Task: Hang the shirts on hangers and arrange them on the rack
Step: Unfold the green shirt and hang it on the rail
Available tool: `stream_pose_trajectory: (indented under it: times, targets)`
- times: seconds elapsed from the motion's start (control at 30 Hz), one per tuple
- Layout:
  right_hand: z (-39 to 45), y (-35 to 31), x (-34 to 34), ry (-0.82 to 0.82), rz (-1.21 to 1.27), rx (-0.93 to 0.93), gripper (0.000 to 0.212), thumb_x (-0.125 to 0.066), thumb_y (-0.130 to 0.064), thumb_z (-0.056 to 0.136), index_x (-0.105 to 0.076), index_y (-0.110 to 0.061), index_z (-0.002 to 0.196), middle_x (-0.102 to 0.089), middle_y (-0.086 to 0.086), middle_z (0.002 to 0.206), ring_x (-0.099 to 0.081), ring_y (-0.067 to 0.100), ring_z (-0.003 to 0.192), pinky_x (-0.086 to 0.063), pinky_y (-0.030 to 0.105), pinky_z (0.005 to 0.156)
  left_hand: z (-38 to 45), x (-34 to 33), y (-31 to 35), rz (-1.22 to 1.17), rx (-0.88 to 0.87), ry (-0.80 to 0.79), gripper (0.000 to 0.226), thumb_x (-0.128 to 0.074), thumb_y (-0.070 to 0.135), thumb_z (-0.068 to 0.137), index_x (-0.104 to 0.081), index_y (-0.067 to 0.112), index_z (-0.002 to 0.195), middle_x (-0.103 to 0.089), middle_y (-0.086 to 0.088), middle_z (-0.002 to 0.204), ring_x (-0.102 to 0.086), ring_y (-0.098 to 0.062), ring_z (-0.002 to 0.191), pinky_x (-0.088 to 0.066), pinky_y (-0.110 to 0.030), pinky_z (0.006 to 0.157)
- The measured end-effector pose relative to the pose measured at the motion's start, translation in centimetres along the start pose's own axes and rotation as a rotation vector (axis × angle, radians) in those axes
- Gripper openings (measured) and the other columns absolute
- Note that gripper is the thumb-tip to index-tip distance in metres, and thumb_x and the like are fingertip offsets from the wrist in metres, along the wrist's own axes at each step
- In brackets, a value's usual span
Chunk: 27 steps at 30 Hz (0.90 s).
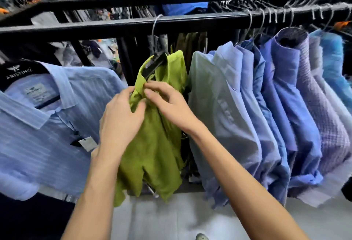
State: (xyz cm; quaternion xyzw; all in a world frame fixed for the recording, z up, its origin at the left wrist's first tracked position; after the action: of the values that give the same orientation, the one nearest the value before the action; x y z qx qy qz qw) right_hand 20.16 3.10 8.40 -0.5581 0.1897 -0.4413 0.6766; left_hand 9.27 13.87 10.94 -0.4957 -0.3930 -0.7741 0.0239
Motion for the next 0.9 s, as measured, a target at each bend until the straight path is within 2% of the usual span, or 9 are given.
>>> stream_pose_trajectory:
  times: [0.1, 0.27, 0.4, 0.47, 0.57, 0.63, 0.7, 0.8, 0.9]
  targets:
    - [0.7, 0.0, -1.9, -0.020, 0.117, -0.012, 0.027, -0.062, -0.024, 0.100, -0.067, -0.011, 0.122, -0.070, 0.000, 0.122, -0.062, 0.009, 0.116, -0.045, 0.043, 0.110, 1.2, 1.2, -0.8, -0.007, -0.031, 0.039, 0.033, -0.055, 0.047, 0.095, -0.061, 0.032, 0.124, -0.069, -0.003, 0.116, -0.060, -0.034, 0.112, -0.051, -0.051, 0.090]
    - [2.0, -0.2, -5.1, -0.059, 0.192, -0.027, 0.032, -0.058, -0.027, 0.099, -0.060, -0.017, 0.129, -0.069, 0.000, 0.128, -0.062, 0.013, 0.124, -0.043, 0.045, 0.113, 2.6, 4.0, -4.2, -0.037, -0.034, 0.133, 0.023, -0.062, 0.029, 0.097, -0.070, 0.025, 0.119, -0.075, -0.010, 0.110, -0.065, -0.035, 0.108, -0.050, -0.045, 0.089]
    - [3.9, -0.5, -6.5, 0.086, 0.159, -0.043, 0.040, -0.062, -0.024, 0.099, -0.052, -0.018, 0.137, -0.071, 0.004, 0.118, -0.069, 0.014, 0.108, -0.054, 0.042, 0.101, 3.2, 5.7, -6.8, -0.023, 0.004, 0.126, 0.020, -0.065, 0.025, 0.096, -0.074, 0.026, 0.113, -0.077, -0.007, 0.105, -0.066, -0.033, 0.106, -0.044, -0.037, 0.083]
    - [5.1, -1.2, -7.5, 0.097, 0.135, -0.056, 0.049, -0.065, -0.028, 0.097, -0.048, -0.020, 0.142, -0.072, 0.002, 0.111, -0.072, 0.017, 0.100, -0.055, 0.043, 0.098, 3.3, 6.5, -7.8, -0.016, 0.031, 0.128, 0.019, -0.065, 0.024, 0.096, -0.074, 0.026, 0.111, -0.076, -0.007, 0.106, -0.065, -0.033, 0.109, -0.043, -0.038, 0.085]
    - [6.4, -2.5, -9.6, 0.032, 0.010, -0.035, 0.054, -0.067, -0.030, 0.097, -0.048, -0.016, 0.146, -0.070, 0.002, 0.118, -0.067, 0.016, 0.109, -0.050, 0.036, 0.103, 3.7, 7.9, -9.8, -0.024, 0.088, 0.150, 0.020, -0.066, 0.025, 0.094, -0.072, 0.026, 0.113, -0.076, -0.006, 0.108, -0.065, -0.031, 0.112, -0.046, -0.041, 0.092]
    - [7.0, -3.4, -11.4, -0.029, -0.051, 0.004, 0.057, -0.065, -0.033, 0.098, -0.047, -0.013, 0.149, -0.062, 0.007, 0.133, -0.058, 0.016, 0.124, -0.042, 0.034, 0.110, 3.7, 8.9, -11.1, -0.028, 0.128, 0.149, 0.022, -0.067, 0.026, 0.094, -0.070, 0.027, 0.115, -0.076, -0.002, 0.106, -0.064, -0.029, 0.112, -0.044, -0.039, 0.091]
    - [7.6, -3.9, -13.6, -0.073, -0.084, 0.015, 0.059, -0.063, -0.035, 0.099, -0.045, -0.011, 0.150, -0.054, 0.009, 0.138, -0.050, 0.017, 0.132, -0.036, 0.034, 0.116, 3.7, 9.7, -12.0, 0.001, 0.149, 0.131, 0.025, -0.068, 0.029, 0.093, -0.067, 0.030, 0.118, -0.076, 0.001, 0.102, -0.062, -0.030, 0.113, -0.043, -0.038, 0.089]
    - [8.4, -4.6, -17.1, -0.124, -0.084, -0.008, 0.062, -0.064, -0.036, 0.099, -0.043, -0.010, 0.151, -0.050, 0.008, 0.135, -0.052, 0.020, 0.129, -0.035, 0.036, 0.117, 3.5, 11.2, -13.8, 0.024, 0.169, 0.150, 0.028, -0.070, 0.031, 0.091, -0.067, 0.034, 0.119, -0.077, 0.000, 0.102, -0.063, -0.032, 0.112, -0.051, -0.044, 0.092]
    - [8.9, -5.1, -19.1, -0.171, -0.093, -0.003, 0.063, -0.066, -0.036, 0.098, -0.044, -0.011, 0.151, -0.048, 0.008, 0.137, -0.051, 0.019, 0.130, -0.030, 0.023, 0.115, 3.7, 11.9, -15.3, 0.029, 0.175, 0.172, 0.028, -0.070, 0.031, 0.089, -0.069, 0.034, 0.117, -0.076, -0.003, 0.103, -0.067, -0.033, 0.108, -0.053, -0.050, 0.093]
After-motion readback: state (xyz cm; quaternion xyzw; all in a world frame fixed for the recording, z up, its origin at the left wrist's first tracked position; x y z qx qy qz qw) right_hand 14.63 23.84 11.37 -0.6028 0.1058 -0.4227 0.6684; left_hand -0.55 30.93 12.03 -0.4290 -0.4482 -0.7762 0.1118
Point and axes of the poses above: each hand's wrist, its own z-axis towards the middle knuckle, its own x-axis out of the back of the hand, y = z × x, the point moved 6 cm from there along z, towards the middle knuckle
